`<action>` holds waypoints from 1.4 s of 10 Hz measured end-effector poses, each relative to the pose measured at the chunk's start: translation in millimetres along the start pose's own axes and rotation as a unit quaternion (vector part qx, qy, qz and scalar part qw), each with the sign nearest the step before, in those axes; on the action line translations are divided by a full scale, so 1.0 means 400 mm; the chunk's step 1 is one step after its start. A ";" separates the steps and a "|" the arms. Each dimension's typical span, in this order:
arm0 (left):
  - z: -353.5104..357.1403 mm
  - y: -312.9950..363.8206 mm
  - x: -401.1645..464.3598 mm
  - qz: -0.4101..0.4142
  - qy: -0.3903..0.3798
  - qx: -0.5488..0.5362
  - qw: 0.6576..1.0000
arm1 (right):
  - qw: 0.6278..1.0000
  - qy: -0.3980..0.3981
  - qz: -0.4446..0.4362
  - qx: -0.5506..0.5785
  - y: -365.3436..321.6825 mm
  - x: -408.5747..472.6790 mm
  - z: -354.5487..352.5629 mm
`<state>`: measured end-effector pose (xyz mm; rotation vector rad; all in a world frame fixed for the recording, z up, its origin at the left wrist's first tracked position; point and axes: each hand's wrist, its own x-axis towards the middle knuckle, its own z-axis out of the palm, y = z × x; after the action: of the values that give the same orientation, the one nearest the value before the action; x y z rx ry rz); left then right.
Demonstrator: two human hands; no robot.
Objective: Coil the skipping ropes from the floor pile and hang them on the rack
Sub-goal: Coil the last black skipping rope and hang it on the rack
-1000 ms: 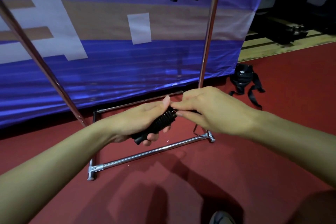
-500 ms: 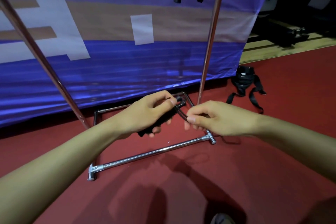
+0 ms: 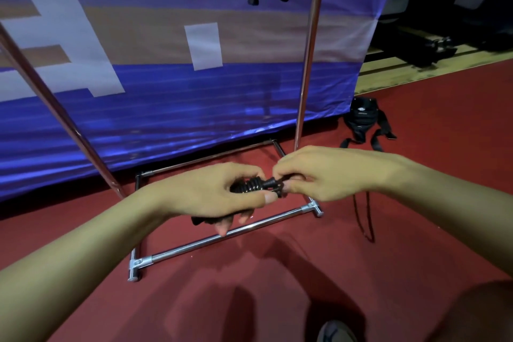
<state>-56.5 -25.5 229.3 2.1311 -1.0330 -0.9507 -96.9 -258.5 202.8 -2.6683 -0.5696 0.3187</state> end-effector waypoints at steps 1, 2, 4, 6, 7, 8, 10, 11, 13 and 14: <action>0.000 0.001 -0.004 -0.044 -0.014 0.059 0.997 | 0.999 -0.019 -0.008 -0.025 -0.008 -0.002 -0.019; 0.006 0.005 -0.002 -0.019 -0.014 0.055 0.998 | 0.999 -0.019 -0.040 -0.027 -0.024 0.002 -0.033; 0.039 -0.002 0.017 0.011 -0.020 0.117 0.993 | 0.994 -0.076 0.003 -0.073 -0.035 0.017 -0.030; 0.035 -0.023 0.024 0.030 0.014 0.149 0.988 | 0.994 -0.096 0.031 -0.038 -0.038 0.016 -0.050; 0.034 -0.029 0.025 0.037 0.014 0.144 0.989 | 0.997 -0.064 0.025 -0.033 -0.042 0.011 -0.051; 0.034 -0.020 0.027 0.044 -0.001 0.145 0.989 | 0.997 -0.068 0.025 -0.021 -0.039 0.011 -0.043; 0.040 -0.008 0.026 0.045 0.011 0.157 0.987 | 0.990 -0.117 0.012 0.073 -0.007 0.010 -0.036; 0.025 -0.011 0.020 0.072 0.007 0.104 0.992 | 0.986 -0.103 -0.007 0.134 0.010 0.000 -0.035; 0.007 -0.019 0.001 0.116 0.004 0.041 0.992 | 0.928 -0.211 0.093 0.294 0.015 -0.004 0.004; 0.017 -0.026 0.006 0.116 -0.015 0.080 0.990 | 0.927 -0.216 0.081 0.296 0.014 -0.006 0.017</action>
<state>-56.5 -23.2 216.8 2.0703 -1.3776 -0.8137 -98.9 -261.9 194.8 -2.0568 -0.3034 0.9743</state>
